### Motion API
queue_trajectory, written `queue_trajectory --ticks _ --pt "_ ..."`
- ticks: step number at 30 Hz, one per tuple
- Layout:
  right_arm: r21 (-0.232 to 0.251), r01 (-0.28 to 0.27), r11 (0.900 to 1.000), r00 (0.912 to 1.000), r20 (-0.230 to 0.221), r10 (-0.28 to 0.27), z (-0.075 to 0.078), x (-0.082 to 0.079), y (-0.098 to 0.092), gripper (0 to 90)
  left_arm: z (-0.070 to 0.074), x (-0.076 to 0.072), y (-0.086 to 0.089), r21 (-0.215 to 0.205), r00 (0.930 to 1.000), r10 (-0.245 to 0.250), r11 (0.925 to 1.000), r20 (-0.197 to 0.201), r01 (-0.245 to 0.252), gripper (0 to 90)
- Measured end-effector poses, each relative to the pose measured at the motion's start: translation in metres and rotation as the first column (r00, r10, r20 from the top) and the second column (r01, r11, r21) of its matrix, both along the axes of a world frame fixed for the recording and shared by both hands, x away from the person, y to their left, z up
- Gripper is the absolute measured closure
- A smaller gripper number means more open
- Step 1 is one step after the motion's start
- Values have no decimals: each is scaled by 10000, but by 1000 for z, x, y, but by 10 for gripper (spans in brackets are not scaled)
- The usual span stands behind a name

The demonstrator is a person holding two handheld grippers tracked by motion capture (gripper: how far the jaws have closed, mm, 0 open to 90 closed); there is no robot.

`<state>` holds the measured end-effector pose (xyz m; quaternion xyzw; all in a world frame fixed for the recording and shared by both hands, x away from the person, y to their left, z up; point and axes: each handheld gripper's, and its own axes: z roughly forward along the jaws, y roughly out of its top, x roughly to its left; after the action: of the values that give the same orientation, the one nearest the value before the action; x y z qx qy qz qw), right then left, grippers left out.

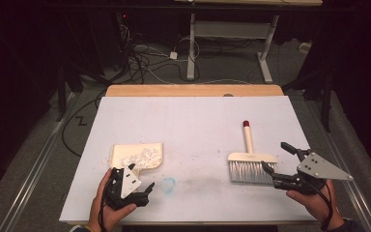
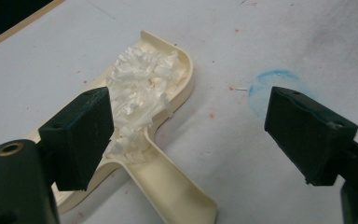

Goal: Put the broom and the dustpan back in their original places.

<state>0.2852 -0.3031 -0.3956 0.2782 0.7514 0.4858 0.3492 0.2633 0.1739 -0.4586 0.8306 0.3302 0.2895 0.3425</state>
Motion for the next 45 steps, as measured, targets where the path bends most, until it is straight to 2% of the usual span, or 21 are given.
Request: queue_trajectory --ticks 5,9,13,16,18,23,25,26,27,30,35,45 --pt "-260 264 9993 9996 -15 -265 -11 -3 -6 193 0 0 0 77 10000 61 10000 28 -61 148" --pt "-446 452 9980 9985 -287 -465 -22 -5 -12 190 1 -1 2 64 9999 106 9999 79 -106 148" --pt "-294 805 9963 9953 -518 -819 -34 -11 -18 165 3 0 4 -102 9997 179 9998 178 -177 148" --pt "-198 864 9961 9934 -738 -877 -44 -14 -18 161 5 1 4 -256 9993 193 9995 332 -184 148" --pt "-486 798 9956 9939 -718 -832 -49 -15 -14 161 6 3 4 -287 9991 167 9995 382 -156 148" --pt "-456 785 9959 9955 -495 -807 -50 -19 -11 162 4 3 3 -385 9993 85 9992 360 -72 148" --pt "-363 878 9955 9951 -419 -893 -49 -21 -11 162 5 3 2 -530 9992 142 9985 368 -122 148" --pt "-352 905 9953 9948 -440 -920 -49 -22 -12 162 6 3 2 -638 9996 156 9979 234 -141 148" --pt "-299 893 9956 9950 -432 -905 -49 -23 -12 162 8 4 3 -617 9994 -36 9981 355 58 153" --pt "-270 932 9953 9951 -320 -941 -48 -25 -13 163 9 4 1 -770 9986 14 9970 529 27 158" --pt "-240 842 9962 9961 -234 -848 -46 -28 -11 163 5 2 0 -428 9988 -286 9986 387 302 157" --pt "-252 819 9963 9964 -219 -825 -45 -30 -9 163 4 2 -4 -179 9991 -267 9995 336 273 157"
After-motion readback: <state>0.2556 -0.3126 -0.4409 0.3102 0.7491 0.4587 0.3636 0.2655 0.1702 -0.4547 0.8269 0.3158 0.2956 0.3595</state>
